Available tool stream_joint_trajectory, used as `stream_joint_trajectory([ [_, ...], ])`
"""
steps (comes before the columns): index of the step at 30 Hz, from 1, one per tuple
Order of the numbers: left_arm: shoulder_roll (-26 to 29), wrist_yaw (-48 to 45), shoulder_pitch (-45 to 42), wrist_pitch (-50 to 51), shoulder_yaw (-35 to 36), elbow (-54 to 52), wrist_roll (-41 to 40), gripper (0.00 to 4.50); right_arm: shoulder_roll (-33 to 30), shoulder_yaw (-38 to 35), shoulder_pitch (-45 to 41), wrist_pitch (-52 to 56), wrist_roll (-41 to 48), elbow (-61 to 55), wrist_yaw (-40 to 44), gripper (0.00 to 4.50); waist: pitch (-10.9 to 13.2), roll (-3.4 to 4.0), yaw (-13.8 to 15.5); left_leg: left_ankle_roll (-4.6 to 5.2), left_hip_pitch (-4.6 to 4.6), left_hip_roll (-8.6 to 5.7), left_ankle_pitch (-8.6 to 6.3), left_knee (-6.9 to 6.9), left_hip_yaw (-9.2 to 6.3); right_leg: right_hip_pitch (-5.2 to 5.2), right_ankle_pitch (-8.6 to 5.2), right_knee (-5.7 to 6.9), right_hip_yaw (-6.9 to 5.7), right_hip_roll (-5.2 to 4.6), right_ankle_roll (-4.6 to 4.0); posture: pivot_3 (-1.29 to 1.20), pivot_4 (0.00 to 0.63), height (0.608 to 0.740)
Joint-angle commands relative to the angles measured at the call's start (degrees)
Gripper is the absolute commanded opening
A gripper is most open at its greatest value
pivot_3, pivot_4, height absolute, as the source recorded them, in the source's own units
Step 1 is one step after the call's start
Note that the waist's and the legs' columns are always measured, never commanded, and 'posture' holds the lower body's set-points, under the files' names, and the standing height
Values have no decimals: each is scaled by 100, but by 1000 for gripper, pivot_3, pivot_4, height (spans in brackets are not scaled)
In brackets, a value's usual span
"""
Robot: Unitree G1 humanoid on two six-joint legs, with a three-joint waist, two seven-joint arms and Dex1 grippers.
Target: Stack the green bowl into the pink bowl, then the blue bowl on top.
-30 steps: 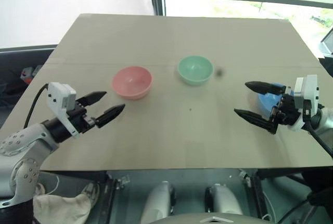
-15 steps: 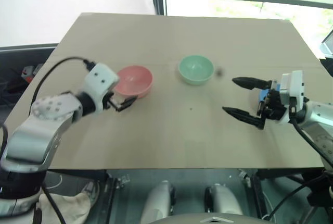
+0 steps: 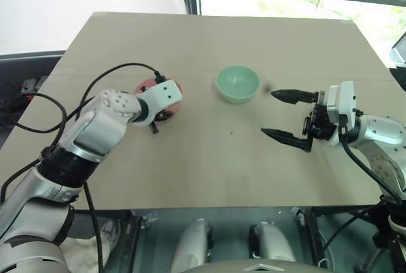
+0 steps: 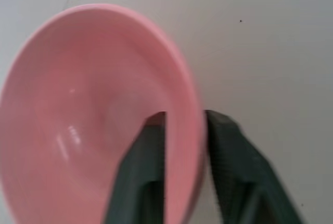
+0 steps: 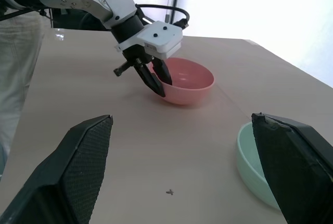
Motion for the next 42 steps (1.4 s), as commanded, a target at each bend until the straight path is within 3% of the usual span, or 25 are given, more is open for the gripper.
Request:
stream_joint_trajectory([
  [1, -57, -208, -166, -172, 133, -1, 128, 52, -10, -155, 97, -66, 35, -315, -112, 4500, 2, -3, -2, 0, 0, 2, 0, 2, -1, 0, 0, 0, 0, -1, 0, 0, 150, 740],
  [7, -295, -1023, 184, -761, 648, -768, -685, 52, -47, -320, 379, -25, 48, -551, -384, 4500, 3, -4, 0, 0, 1, 16, 0, 6, -1, 0, 0, 3, 2, -4, 0, 0, 150, 740],
  [11, -444, -1557, 586, -2202, 763, -1189, -959, 52, -79, -551, 721, 8, 59, -802, -643, 4500, 4, -3, 2, 0, 0, 17, 0, 4, 0, 0, 0, 3, 3, -6, 0, 0, 150, 740],
  [15, -1027, -2054, 538, -3232, 619, -762, -1154, 52, -94, -775, 1023, 101, 99, -1101, -905, 4500, 5, -3, 38, 0, 6, 15, 0, 18, -1, 8, 0, 1, 0, -7, 0, 0, 150, 740],
  [19, -1659, -2494, 22, -4028, 4, 422, -654, 52, -155, -1035, 1394, 223, 132, -1445, -1097, 4500, 4, -1, 63, 4, 29, -3, -2, 36, -6, 40, 1, 4, -4, -3, 0, 0, 150, 740],
  [23, -1849, -3150, -214, -4386, -231, 1010, -551, 52, -245, -1384, 1834, 354, 222, -1819, -1269, 4500, 4, -1, 38, 10, 25, -4, -5, 47, -5, 41, 2, 4, 1, -1, 1, 0, 150, 740],
  [24, -1858, -3224, -238, -4437, -240, 1076, -529, 726, -256, -1425, 1887, 370, 236, -1864, -1296, 4500, 5, -1, 18, 11, 24, -4, -6, 47, -5, 40, 2, 4, 1, -1, 1, 0, 150, 740],
  [25, -1848, -3355, -255, -4486, -234, 1107, -547, 967, -256, -1490, 1982, 393, 256, -1933, -1339, 4500, 5, -1, 0, 13, 21, -3, -7, 46, -5, 37, 2, 4, 2, -1, 1, 0, 150, 740],
  [31, -1897, -3447, -425, -4220, 301, 1094, -921, 3396, -215, -1608, 2289, 426, 289, -2158, -1572, 4500, 5, -1, -1, 16, 18, 12, -9, 46, -8, 36, 1, 3, 0, -3, 2, 0, 150, 740],
  [37, -1320, -3583, -638, -4024, 1027, 1214, -1138, 3396, -182, -1490, 2326, 370, 223, -2161, -1670, 4500, 5, -1, -7, 35, 20, 19, -20, 63, -10, 41, 3, 8, 1, -2, 4, 0, 150, 740],
  [42, -1140, -2839, -1534, -5701, 810, 2923, 192, 3396, -163, -1385, 2222, 350, 177, -2105, -1729, 4500, 6, -2, 62, 16, 19, 8, -9, 62, -14, 42, 3, 6, -5, 2, 4, 0, 150, 740],
])
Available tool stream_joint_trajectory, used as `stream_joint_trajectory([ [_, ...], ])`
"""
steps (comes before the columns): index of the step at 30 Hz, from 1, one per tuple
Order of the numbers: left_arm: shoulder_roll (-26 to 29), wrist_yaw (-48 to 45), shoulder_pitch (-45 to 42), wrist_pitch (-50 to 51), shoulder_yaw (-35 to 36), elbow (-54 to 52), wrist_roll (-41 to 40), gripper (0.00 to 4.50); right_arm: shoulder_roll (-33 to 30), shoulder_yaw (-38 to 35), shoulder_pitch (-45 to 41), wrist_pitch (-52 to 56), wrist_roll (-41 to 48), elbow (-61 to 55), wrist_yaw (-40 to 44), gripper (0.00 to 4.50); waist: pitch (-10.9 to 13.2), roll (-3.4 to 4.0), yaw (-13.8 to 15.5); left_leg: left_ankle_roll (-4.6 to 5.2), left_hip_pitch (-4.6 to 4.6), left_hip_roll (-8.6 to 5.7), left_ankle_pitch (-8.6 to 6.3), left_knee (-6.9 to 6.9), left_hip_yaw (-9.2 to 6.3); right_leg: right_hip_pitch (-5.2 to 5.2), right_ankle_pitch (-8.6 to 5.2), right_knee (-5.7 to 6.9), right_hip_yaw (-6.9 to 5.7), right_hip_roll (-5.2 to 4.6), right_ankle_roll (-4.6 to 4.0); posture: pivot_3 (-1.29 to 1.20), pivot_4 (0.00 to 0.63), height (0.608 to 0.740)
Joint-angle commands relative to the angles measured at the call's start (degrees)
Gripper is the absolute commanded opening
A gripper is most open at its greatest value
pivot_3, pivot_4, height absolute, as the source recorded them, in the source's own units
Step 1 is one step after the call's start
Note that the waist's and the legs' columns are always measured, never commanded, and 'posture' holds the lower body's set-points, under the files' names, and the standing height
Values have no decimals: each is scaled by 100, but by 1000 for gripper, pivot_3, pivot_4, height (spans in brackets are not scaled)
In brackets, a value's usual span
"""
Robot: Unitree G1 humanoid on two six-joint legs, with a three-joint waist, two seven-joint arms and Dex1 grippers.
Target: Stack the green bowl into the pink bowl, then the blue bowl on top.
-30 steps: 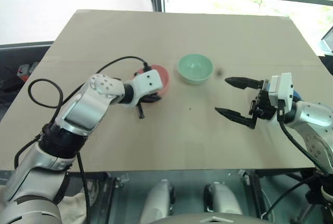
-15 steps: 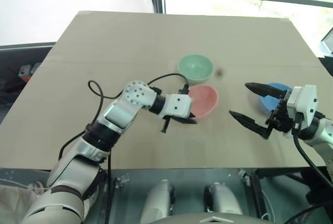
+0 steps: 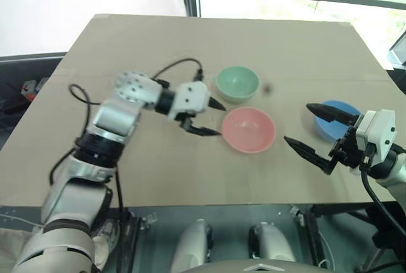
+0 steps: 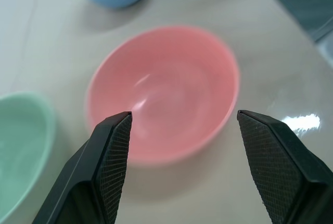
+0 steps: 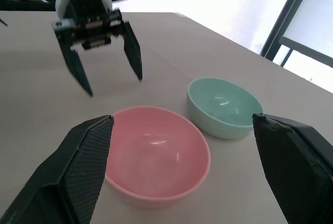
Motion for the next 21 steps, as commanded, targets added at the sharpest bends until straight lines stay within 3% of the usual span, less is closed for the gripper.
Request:
stream_joint_trajectory([
  [1, -76, 783, -860, -1604, -239, 1478, 1190, 3396, 28, 31, -131, -89, -13, -82, -60, 4500, 1, -2, 53, 1, -2, -11, 0, 4, -4, 4, 0, 0, -2, -1, 0, 0, 150, 740],
  [4, -504, 1501, -1623, -2432, -645, 2825, 2029, 3396, 8, 118, -197, -119, -107, -52, -80, 4500, 1, -3, 123, 11, -3, -25, -6, 8, -2, 7, 0, -3, -1, -8, 0, 0, 150, 740],
  [9, -1092, 2051, -2249, -3444, -1064, 4195, 2741, 3396, -71, -55, -50, -17, -206, -168, -201, 4500, 4, -6, 114, 37, -22, -43, -21, 17, 3, 6, 3, -5, 1, -21, 5, 0, 150, 740],
  [16, -1523, 2600, -2720, -4089, -1249, 5169, 3242, 3396, 128, -981, 912, 277, -107, -737, -689, 4500, 9, -15, 117, 34, -97, -43, -20, 24, -1, -61, 12, -1, -19, -24, 45, 0, 150, 740],
  [21, -1717, 3175, -2976, -4228, -1387, 5569, 3633, 3396, 329, -1331, 1545, 344, -118, -1113, -905, 4500, 11, -17, 108, 33, -96, -44, -19, 31, 4, -56, 12, -3, -23, -25, 50, 0, 150, 740],
])
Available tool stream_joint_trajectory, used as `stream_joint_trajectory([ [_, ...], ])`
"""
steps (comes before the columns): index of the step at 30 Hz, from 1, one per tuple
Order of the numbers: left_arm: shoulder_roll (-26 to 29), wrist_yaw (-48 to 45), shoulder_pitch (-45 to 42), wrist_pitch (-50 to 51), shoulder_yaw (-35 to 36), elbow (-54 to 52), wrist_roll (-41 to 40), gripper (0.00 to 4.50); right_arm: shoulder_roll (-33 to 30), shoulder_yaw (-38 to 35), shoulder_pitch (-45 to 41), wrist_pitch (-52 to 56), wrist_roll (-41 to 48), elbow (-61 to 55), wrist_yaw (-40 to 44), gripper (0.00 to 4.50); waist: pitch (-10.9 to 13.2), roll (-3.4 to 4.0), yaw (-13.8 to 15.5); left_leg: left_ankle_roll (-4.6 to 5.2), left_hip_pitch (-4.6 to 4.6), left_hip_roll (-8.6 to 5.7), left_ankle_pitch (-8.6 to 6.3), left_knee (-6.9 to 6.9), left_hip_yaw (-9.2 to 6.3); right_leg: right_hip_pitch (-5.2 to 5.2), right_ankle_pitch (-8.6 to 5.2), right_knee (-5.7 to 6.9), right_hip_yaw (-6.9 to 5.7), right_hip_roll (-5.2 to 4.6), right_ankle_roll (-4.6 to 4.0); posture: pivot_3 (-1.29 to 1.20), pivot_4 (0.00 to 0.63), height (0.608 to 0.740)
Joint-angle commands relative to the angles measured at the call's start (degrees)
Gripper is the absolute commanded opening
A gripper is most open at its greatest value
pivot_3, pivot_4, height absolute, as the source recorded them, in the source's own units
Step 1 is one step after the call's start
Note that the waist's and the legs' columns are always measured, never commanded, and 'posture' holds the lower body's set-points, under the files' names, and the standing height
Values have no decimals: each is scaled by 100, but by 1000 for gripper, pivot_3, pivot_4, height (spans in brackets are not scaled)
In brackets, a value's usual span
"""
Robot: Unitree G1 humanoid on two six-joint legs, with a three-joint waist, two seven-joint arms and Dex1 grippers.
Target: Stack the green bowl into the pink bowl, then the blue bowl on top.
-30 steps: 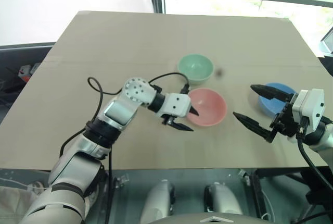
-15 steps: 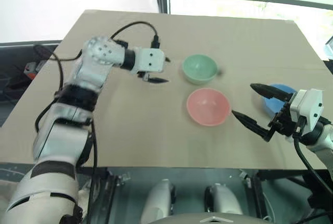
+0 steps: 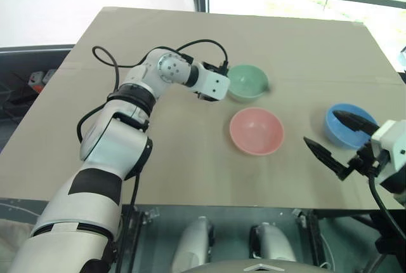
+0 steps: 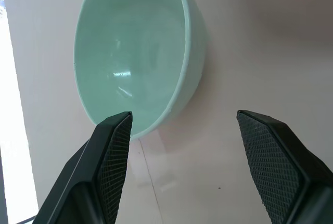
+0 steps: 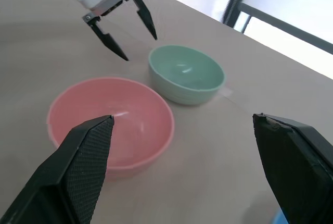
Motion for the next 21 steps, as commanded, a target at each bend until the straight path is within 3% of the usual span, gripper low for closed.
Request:
stream_joint_trajectory([
  [1, -171, 487, -380, -155, -25, 193, 230, 3396, 91, -320, 201, 1, 30, -416, -194, 4500, 1, -1, -9, 0, 0, 0, 0, 3, -3, 1, 5, 0, 3, -1, 8, 0, 150, 740],
  [7, -370, 993, -433, -187, -206, 436, 637, 3396, 117, -241, 231, 23, -28, -513, -338, 4500, 0, -2, -13, 1, 11, 1, 0, 11, -7, 1, 8, 0, 17, -1, 13, 0, 150, 740],
  [10, -440, 951, -408, -228, -198, 516, 650, 2696, 107, -245, 229, 45, -15, -546, -373, 4500, 1, -2, -12, 1, 7, 1, 0, 10, -7, -1, 8, 2, 17, 0, 13, 0, 150, 740],
  [13, -463, 978, -419, -258, -209, 559, 723, 1401, 87, -257, 213, 62, -9, -544, -378, 4500, 0, -2, -10, 2, 4, 0, -1, 8, -7, 0, 8, 3, 16, 0, 13, 0, 150, 740],
  [17, -490, 921, -402, -278, -170, 580, 711, 33, 80, -207, 156, 80, -37, -526, -397, 4500, 1, -2, -7, 2, 3, -1, -1, 7, -7, 0, 8, 2, 16, -1, 13, 0, 150, 740],
  [21, -494, 739, -376, -368, -41, 558, 549, 33, 86, -123, 100, 65, -95, -480, -399, 4500, 1, -3, -10, 2, 7, 0, 0, 8, -6, 1, 8, 1, 16, 0, 13, 0, 150, 740],
])
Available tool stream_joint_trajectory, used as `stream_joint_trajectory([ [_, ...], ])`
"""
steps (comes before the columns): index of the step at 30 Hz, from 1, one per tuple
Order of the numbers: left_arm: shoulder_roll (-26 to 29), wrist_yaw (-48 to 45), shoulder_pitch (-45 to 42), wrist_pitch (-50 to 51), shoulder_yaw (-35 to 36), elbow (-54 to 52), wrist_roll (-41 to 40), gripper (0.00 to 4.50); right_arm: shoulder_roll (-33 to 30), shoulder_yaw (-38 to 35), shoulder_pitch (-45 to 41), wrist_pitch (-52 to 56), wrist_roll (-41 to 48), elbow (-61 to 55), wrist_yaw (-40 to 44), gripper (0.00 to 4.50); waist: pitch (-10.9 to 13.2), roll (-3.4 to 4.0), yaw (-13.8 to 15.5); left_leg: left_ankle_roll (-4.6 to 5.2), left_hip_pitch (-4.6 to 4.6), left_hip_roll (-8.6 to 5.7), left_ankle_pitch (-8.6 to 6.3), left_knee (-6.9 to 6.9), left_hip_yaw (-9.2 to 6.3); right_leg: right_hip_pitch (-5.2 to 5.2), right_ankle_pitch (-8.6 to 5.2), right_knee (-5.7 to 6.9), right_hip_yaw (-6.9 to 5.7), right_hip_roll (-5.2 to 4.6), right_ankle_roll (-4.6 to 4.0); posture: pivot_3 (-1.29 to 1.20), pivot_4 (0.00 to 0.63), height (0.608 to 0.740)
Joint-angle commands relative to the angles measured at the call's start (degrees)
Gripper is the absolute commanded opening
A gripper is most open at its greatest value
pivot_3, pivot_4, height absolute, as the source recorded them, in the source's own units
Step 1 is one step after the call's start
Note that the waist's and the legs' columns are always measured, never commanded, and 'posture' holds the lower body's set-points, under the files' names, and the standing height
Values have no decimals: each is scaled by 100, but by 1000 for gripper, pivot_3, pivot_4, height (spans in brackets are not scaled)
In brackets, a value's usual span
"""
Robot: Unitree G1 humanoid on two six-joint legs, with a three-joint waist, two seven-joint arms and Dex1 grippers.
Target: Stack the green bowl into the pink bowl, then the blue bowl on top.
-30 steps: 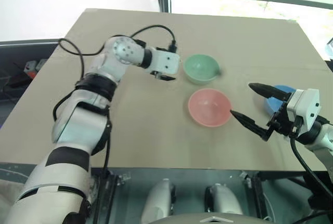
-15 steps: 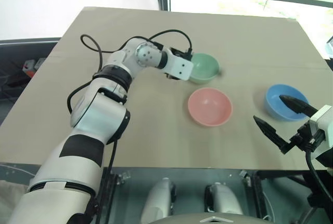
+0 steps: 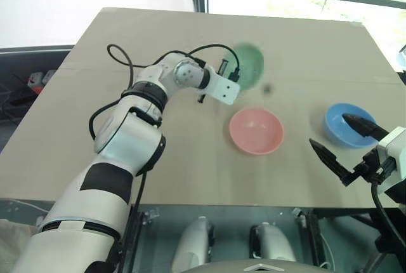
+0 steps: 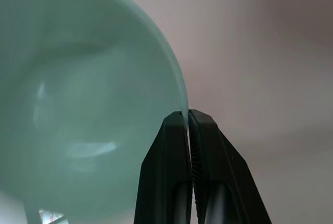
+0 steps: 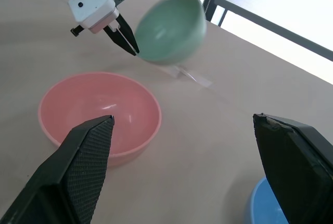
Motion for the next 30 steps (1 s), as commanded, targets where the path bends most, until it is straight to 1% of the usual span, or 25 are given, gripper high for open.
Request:
stream_joint_trajectory([
  [1, -11, -269, -84, -199, 279, -76, -337, 33, -14, -3, -58, -46, -38, -81, -50, 4500, 1, -1, -2, 0, -1, 0, 0, 0, -1, -1, 0, 0, 0, 0, 0, 0, 150, 740],
  [5, -32, -1516, -35, -745, 881, -331, -1379, 33, 24, 12, -73, -92, -75, -16, -44, 4500, 0, 0, 0, 0, -2, 1, 0, 1, -1, -2, 0, 2, 0, 0, 0, 0, 150, 740],
  [7, -150, -2719, 58, -567, 1293, -798, -2422, 33, 67, -15, -10, -131, -97, -5, -33, 4500, 0, 0, -1, 0, -2, 1, 0, 1, -1, -1, 0, 3, -1, 0, 0, 0, 150, 740],
  [9, -195, -3790, 219, -327, 1516, -1386, -3274, 33, 117, -63, 87, -170, -124, -14, -15, 4500, 0, 1, 0, -1, -3, 0, 0, 1, 0, 0, 0, 4, -2, -1, -1, 0, 150, 740],
  [11, -127, -4600, 488, 170, 1489, -2170, -3927, 33, 193, -157, 240, -211, -131, -69, -3, 4500, -1, 3, -14, -1, -3, 2, 1, 2, -1, 0, 0, 3, -2, -1, -1, 0, 150, 740],
  [12, 16, -4795, 666, 413, 1260, -2658, -4249, 33, 258, -261, 396, -255, -133, -135, 17, 4500, -2, 4, -19, -2, -2, 3, 1, 2, -1, 1, 0, 4, -2, 0, -1, 0, 150, 740],
  [15, 322, -4877, 945, 827, 833, -3456, -4708, 33, 373, -454, 695, -353, -99, -254, 85, 4500, -7, 12, -85, -2, 4, 5, 1, 1, -3, 2, 0, 4, 2, 1, -1, 0, 150, 740],
  [18, 584, -4877, 1012, 934, 384, -3722, -4896, 33, 636, -1123, 1562, -653, 68, -415, 494, 4500, -8, 14, -80, -3, 8, 4, 2, 7, -5, 6, 0, 2, 5, 2, -1, 0, 150, 740],
  [21, 756, -4877, 1000, 1039, 50, -3884, -5148, 33, 823, -1567, 2075, -884, 235, -446, 703, 4500, -8, 14, -91, -2, 19, 4, 1, 8, -7, 21, 0, 0, 6, 3, -1, 0, 150, 740],
  [24, 929, -4877, 963, 1068, -338, -4011, -5371, 33, 924, -1782, 2379, -1047, 400, -494, 837, 4500, -7, 13, -117, 5, 60, 6, -3, 8, 4, 58, -1, -3, 21, 1, -2, 0, 150, 740],
  [25, 989, -4877, 947, 1049, -466, -4033, -5416, 33, 943, -1822, 2448, -1071, 473, -514, 863, 4500, -7, 14, -121, 27, 81, 15, -16, 5, 9, 73, -2, -4, 28, 0, -3, 0, 150, 740],
  [29, 1141, -4877, 865, 1007, -841, -4012, -5571, 33, 992, -1911, 2642, -1249, 715, -602, 972, 4500, -8, 15, -128, 29, 96, 36, -17, 2, 15, 76, -2, 3, 34, 8, -5, 0, 150, 740],
  [30, 1222, -4877, 837, 973, -989, -4024, -5598, 333, 995, -1910, 2666, -1275, 769, -619, 983, 4500, -8, 15, -128, 28, 96, 38, -17, 2, 15, 76, -2, 3, 34, 10, -5, 0, 150, 740],
])
